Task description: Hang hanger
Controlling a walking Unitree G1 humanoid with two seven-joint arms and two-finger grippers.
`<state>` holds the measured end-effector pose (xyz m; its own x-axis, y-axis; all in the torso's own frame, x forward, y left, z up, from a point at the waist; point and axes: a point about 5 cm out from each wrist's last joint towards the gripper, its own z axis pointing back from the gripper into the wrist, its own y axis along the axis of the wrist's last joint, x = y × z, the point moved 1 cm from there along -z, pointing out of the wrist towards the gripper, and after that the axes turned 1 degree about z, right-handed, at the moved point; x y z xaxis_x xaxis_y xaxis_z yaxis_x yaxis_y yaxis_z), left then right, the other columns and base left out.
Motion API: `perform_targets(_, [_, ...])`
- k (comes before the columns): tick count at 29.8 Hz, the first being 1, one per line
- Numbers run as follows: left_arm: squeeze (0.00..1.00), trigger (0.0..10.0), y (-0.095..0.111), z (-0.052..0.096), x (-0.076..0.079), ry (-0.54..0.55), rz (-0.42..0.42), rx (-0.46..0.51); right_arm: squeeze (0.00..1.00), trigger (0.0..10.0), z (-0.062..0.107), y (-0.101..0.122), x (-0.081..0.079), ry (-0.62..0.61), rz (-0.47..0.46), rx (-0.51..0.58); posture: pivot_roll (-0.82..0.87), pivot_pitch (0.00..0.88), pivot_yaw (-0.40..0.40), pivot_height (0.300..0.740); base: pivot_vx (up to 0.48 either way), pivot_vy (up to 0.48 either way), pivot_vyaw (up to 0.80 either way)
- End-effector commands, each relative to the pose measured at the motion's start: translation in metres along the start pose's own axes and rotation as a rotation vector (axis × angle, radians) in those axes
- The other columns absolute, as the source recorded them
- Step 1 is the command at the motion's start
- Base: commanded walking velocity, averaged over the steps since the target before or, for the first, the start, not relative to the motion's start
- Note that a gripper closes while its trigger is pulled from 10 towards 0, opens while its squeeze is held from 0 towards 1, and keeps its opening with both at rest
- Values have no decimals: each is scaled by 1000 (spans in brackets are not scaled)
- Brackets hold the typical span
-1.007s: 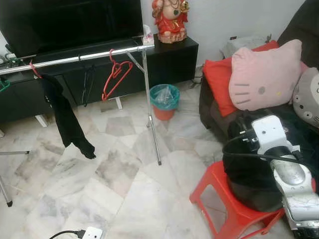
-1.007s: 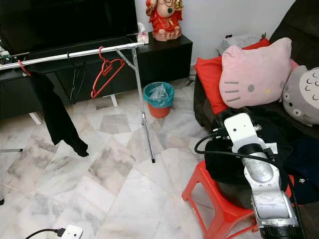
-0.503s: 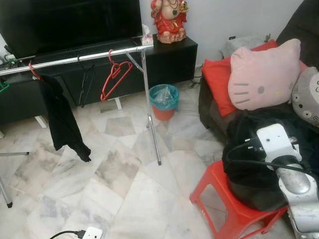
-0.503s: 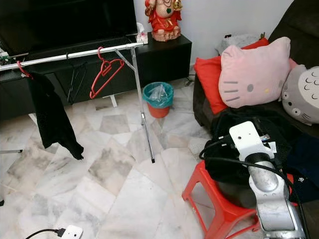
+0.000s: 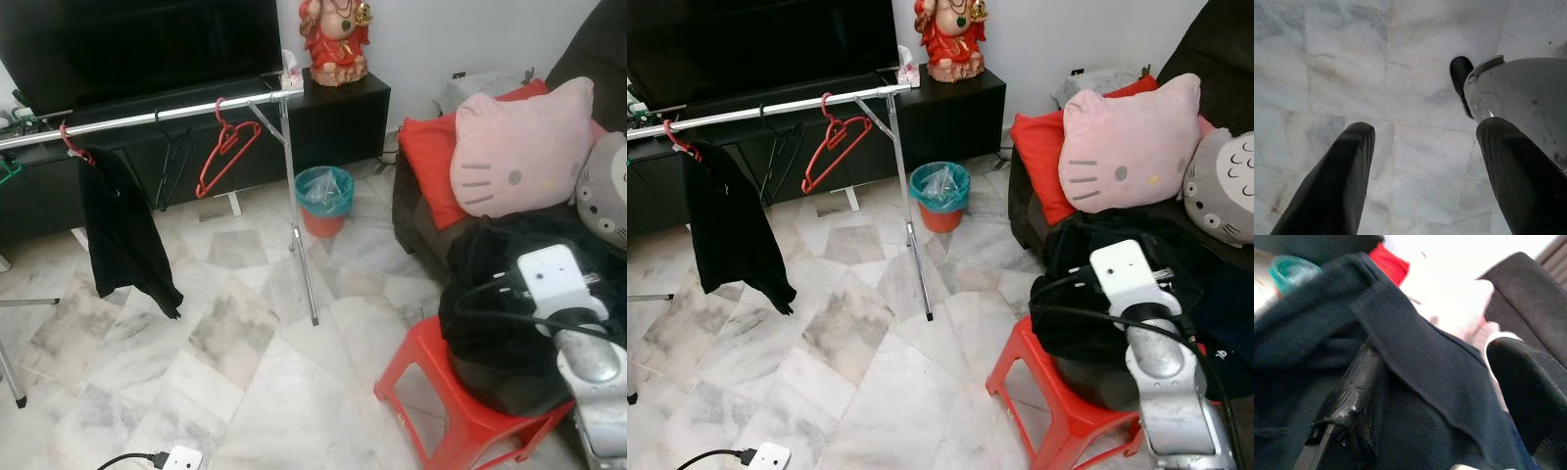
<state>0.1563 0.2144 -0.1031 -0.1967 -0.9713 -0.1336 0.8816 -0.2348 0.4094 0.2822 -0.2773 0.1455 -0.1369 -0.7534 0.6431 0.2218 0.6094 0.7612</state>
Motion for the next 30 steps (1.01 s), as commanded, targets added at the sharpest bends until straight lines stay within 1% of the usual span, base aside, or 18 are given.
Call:
perform_targets(1, [0, 10000, -2, 0, -2, 0, -19, -12, 0, 10000, -3, -3, 11, -42, 17, -28, -101, 0, 93, 740, 0, 0, 0])
perform_targets(4, [0, 10000, -3, 0, -2, 1, -19, -13, 0, 10000, -7, -2, 18, -65, 33, -28, -99, 0, 94, 740, 0, 0, 0])
perform_targets(9, [0, 10000, -3, 1, -2, 2, -19, -14, 0, 10000, -12, 0, 22, -81, 52, -24, -96, 0, 95, 740, 0, 0, 0])
perform_targets(12, [0, 10000, -3, 1, -2, 1, -20, -12, 0, 10000, -16, 3, 28, -98, 80, -19, -95, 0, 95, 740, 0, 0, 0])
perform_targets(19, [0, 10000, -2, 1, -3, 3, -21, -10, 0, 10000, -19, 9, 47, -164, 101, -1, -98, 0, 100, 740, 0, 0, 0])
perform_targets(26, [0, 10000, -2, 1, -3, 0, -23, -10, 0, 10000, -20, 13, 53, -205, 112, 26, -99, 0, 101, 740, 0, 0, 0])
perform_targets(28, [0, 10000, -2, 1, -2, -2, -24, -11, 0, 10000, -20, 11, 53, -199, 111, 15, -99, 0, 103, 740, 0, 0, 0])
perform_targets(30, [0, 10000, -2, 0, -2, -5, -25, -11, 0, 10000, -20, 2, 49, -168, 113, -40, -98, 0, 102, 740, 0, 0, 0])
